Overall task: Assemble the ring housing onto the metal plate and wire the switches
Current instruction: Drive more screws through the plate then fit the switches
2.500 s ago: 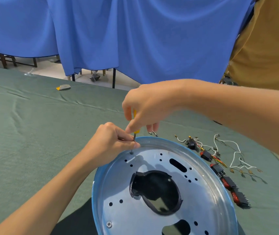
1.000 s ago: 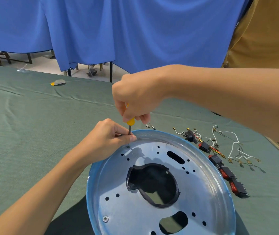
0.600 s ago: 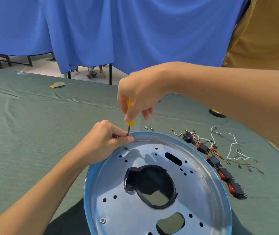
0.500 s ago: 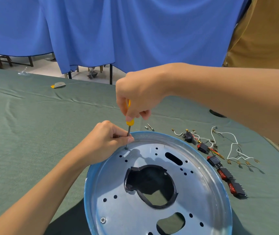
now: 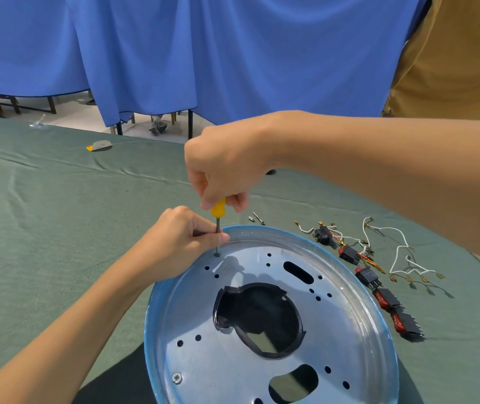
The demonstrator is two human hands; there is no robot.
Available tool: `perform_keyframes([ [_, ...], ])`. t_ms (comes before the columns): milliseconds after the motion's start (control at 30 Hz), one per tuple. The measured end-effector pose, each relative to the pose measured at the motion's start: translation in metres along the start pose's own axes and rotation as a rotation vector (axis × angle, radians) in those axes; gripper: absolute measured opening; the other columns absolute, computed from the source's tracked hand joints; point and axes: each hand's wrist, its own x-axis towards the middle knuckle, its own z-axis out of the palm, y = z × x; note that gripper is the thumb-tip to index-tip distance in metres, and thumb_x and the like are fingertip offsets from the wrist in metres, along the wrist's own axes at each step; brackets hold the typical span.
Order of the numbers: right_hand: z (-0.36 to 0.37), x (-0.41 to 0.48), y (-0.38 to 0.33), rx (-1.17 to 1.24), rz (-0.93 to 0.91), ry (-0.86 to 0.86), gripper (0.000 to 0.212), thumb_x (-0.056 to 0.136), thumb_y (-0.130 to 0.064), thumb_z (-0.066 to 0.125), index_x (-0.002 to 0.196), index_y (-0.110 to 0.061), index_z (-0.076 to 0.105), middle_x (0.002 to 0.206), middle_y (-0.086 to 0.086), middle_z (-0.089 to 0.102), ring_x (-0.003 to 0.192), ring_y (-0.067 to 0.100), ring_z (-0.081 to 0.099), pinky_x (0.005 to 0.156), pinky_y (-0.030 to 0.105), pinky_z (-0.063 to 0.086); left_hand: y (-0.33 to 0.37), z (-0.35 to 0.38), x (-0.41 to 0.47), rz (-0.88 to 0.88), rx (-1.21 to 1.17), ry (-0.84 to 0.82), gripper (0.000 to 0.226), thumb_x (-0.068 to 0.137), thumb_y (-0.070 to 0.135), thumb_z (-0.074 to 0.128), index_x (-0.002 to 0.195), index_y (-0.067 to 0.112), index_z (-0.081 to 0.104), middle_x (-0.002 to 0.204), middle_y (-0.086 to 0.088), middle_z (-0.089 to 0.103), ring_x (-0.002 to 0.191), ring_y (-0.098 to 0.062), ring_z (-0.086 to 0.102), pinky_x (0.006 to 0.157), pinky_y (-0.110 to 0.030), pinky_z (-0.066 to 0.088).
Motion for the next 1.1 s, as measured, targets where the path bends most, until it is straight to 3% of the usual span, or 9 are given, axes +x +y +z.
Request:
perform_keyframes([
  [233, 0.005, 0.001, 0.000, 0.085, 0.096, -0.062, 0.045, 0.102, -0.028, 0.045, 0.062, -0.010, 0.058, 0.051, -0.003, 0.068, 0.060, 0.014, 0.072, 0.076, 0.030, 0.056, 0.000, 0.003, 0.000, -0.033, 0.052, 0.048, 0.035, 0.087, 0.043, 0.070, 0.066, 0.015, 0.070, 0.047, 0.004, 0.038, 0.052, -0.013, 0.025, 0.055, -0.033, 0.026],
  [367, 0.000, -0.001, 0.000, 0.060, 0.068, -0.065, 0.030, 0.095, -0.035, 0.057, 0.079, -0.011, 0.066, 0.049, -0.009, 0.066, 0.055, 0.012, 0.070, 0.056, 0.018, 0.053, 0.001, 0.002, 0.000, -0.047, 0.002, 0.024, 0.033, 0.087, 0.038, 0.071, 0.067, 0.012, 0.073, 0.047, 0.005, 0.030, 0.050, -0.012, 0.021, 0.054, -0.031, 0.022],
  [467, -0.002, -0.002, 0.000, 0.021, -0.018, -0.046, 0.010, 0.086, -0.025, 0.068, 0.077, -0.019, 0.068, 0.050, -0.010, 0.066, 0.051, 0.004, 0.067, 0.037, 0.007, 0.037, 0.001, 0.000, 0.000, -0.053, 0.003, -0.037, 0.031, 0.090, 0.036, 0.068, 0.072, 0.011, 0.074, 0.048, 0.007, 0.030, 0.049, -0.011, 0.023, 0.052, -0.029, 0.022],
  [600, 0.006, -0.002, 0.001, -0.038, 0.013, -0.059, 0.033, 0.094, -0.026, 0.055, 0.065, -0.012, 0.063, 0.051, -0.007, 0.067, 0.045, 0.003, 0.062, 0.048, 0.014, 0.043, 0.000, 0.003, 0.001, -0.042, 0.057, -0.030, 0.031, 0.092, 0.039, 0.065, 0.068, 0.020, 0.069, 0.046, 0.007, 0.035, 0.049, -0.013, 0.028, 0.054, -0.031, 0.026],
  [700, 0.010, -0.002, 0.002, 0.027, 0.073, -0.083, 0.042, 0.099, -0.025, 0.046, 0.060, -0.011, 0.057, 0.049, -0.005, 0.066, 0.048, 0.010, 0.066, 0.067, 0.024, 0.051, 0.001, 0.002, 0.000, -0.046, 0.055, 0.073, 0.017, 0.083, 0.042, 0.074, 0.074, 0.028, 0.073, 0.055, -0.004, 0.059, 0.056, -0.023, 0.043, 0.057, -0.037, 0.039],
  [767, 0.010, -0.004, 0.004, 0.098, 0.097, -0.091, 0.042, 0.100, -0.027, 0.045, 0.064, -0.009, 0.058, 0.052, -0.004, 0.068, 0.051, 0.012, 0.068, 0.071, 0.026, 0.054, 0.001, 0.003, 0.002, -0.050, 0.018, 0.074, 0.016, 0.081, 0.040, 0.076, 0.076, 0.025, 0.075, 0.064, -0.014, 0.065, 0.055, -0.022, 0.038, 0.058, -0.035, 0.038],
  [900, 0.007, -0.011, 0.007, 0.097, 0.029, -0.022, 0.015, 0.090, -0.034, 0.064, 0.083, -0.021, 0.066, 0.055, -0.012, 0.068, 0.056, 0.004, 0.069, 0.046, 0.013, 0.042, 0.002, -0.001, 0.002, -0.069, -0.019, -0.027, 0.029, 0.086, 0.034, 0.072, 0.058, 0.031, 0.069, 0.048, 0.002, 0.034, 0.056, -0.014, 0.023, 0.057, -0.032, 0.025],
  [967, 0.006, -0.014, 0.008, 0.033, -0.023, 0.015, 0.005, 0.085, -0.027, 0.067, 0.083, -0.023, 0.068, 0.054, -0.013, 0.068, 0.053, -0.003, 0.064, 0.037, 0.006, 0.035, 0.003, -0.002, 0.001, -0.066, -0.003, -0.041, 0.027, 0.088, 0.033, 0.071, 0.062, 0.030, 0.069, 0.049, 0.006, 0.030, 0.056, -0.014, 0.023, 0.057, -0.033, 0.025],
  [1100, 0.010, -0.013, 0.007, -0.007, -0.012, 0.004, 0.034, 0.093, -0.031, 0.056, 0.071, -0.010, 0.070, 0.048, -0.011, 0.065, 0.040, -0.005, 0.056, 0.042, 0.003, 0.037, 0.001, 0.002, 0.001, -0.019, 0.084, -0.021, 0.023, 0.090, 0.037, 0.068, 0.068, 0.027, 0.066, 0.051, 0.007, 0.042, 0.058, -0.017, 0.036, 0.060, -0.042, 0.042],
])
